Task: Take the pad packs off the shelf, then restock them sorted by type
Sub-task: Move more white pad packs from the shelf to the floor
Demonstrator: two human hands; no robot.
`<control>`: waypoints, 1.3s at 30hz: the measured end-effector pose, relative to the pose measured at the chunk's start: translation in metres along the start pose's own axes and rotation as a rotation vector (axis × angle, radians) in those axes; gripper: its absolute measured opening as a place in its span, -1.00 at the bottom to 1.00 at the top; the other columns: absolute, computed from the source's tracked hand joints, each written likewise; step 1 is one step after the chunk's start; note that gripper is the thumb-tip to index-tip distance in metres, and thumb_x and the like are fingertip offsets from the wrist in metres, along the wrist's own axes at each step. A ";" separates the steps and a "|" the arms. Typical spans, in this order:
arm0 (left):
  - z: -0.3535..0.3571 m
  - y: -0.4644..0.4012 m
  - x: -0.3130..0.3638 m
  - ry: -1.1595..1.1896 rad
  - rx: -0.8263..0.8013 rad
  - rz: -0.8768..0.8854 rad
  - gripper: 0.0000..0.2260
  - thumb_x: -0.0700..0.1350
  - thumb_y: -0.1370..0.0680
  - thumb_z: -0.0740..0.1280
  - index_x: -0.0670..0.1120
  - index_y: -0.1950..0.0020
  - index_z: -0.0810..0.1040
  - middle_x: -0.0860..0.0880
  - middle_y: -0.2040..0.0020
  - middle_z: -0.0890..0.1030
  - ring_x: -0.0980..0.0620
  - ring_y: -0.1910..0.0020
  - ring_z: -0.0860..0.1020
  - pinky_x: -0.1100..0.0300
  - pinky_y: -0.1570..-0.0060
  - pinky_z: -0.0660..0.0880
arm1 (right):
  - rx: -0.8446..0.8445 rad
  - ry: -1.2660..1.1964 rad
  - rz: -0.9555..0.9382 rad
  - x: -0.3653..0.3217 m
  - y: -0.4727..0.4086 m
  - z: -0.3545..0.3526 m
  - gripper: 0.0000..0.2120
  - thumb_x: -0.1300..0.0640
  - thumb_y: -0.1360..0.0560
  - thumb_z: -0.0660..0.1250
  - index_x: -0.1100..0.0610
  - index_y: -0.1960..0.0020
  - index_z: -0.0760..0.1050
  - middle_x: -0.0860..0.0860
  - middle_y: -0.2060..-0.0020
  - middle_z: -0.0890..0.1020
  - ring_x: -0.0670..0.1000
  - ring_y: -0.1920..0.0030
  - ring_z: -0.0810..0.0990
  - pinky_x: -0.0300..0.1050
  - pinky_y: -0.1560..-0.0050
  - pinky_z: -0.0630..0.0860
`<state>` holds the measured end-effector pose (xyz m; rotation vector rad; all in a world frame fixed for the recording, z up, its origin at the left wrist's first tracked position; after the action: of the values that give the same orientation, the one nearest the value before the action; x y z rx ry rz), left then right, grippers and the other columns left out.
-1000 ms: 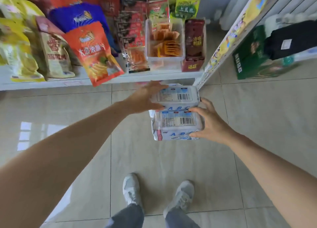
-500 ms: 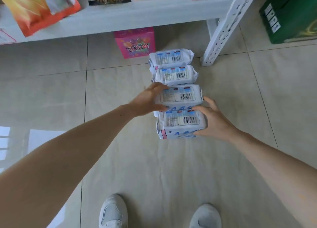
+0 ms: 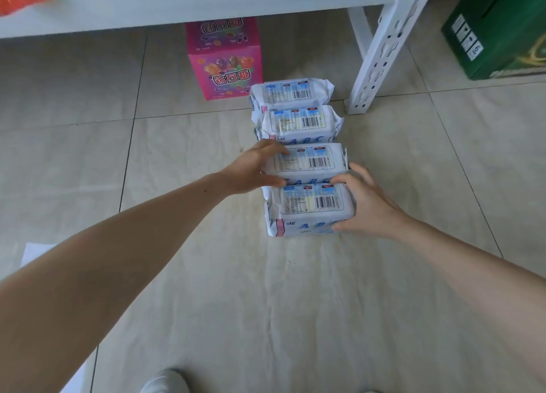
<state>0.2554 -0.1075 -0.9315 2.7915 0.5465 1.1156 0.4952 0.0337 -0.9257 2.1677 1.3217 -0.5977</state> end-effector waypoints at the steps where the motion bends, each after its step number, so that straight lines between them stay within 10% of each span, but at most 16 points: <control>1: 0.000 0.000 0.000 -0.015 -0.007 0.011 -0.49 -0.01 -0.44 0.46 0.03 -0.34 0.38 0.01 -0.38 0.29 -0.01 -0.33 0.33 0.17 -0.21 0.44 | 0.004 0.003 0.000 0.000 0.000 0.000 -0.18 0.03 -0.12 0.62 -0.07 -0.28 0.30 -0.09 -0.40 0.11 -0.10 -0.27 0.35 -0.13 -0.23 0.40; 9: 0.004 0.018 -0.004 -0.131 0.024 0.074 -0.45 0.28 -0.42 0.32 0.20 -0.39 0.36 0.03 -0.47 0.20 -0.09 -0.42 0.24 -0.14 -0.28 0.41 | 0.050 -0.069 -0.001 0.004 0.014 0.001 -0.03 0.01 -0.07 0.67 -0.05 -0.31 0.18 -0.12 -0.31 0.19 -0.15 -0.30 0.32 -0.11 -0.25 0.40; 30: 0.001 0.039 0.012 -0.272 -0.053 -0.076 -0.05 0.35 -0.21 0.47 0.23 -0.49 0.11 0.05 -0.48 -0.09 -0.05 -0.45 0.12 -0.05 -0.28 0.38 | -0.016 0.141 0.133 -0.013 0.007 -0.006 0.17 -0.06 -0.13 0.64 -0.06 -0.50 -0.06 -0.03 -0.40 0.14 -0.01 -0.35 0.30 0.10 -0.10 0.51; 39: -0.090 0.079 0.096 -0.220 0.048 -0.209 -0.58 0.09 -0.46 0.41 0.05 -0.29 0.49 0.01 -0.38 0.31 0.03 -0.28 0.42 0.02 -0.08 0.54 | -0.112 0.225 0.224 -0.098 0.052 -0.108 -0.31 -0.06 -0.40 0.46 0.05 -0.42 0.24 -0.07 -0.36 0.25 -0.02 -0.30 0.38 -0.07 -0.07 0.45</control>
<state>0.2821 -0.1514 -0.7870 2.7678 0.8245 0.7545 0.5104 0.0172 -0.7728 2.2990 1.1677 -0.1925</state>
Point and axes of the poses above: each hand's wrist, its own y-axis away from the middle knuckle, its own z-axis out of the palm, x = y × z, the point moved 1 cm from there along -y, towards the middle knuckle
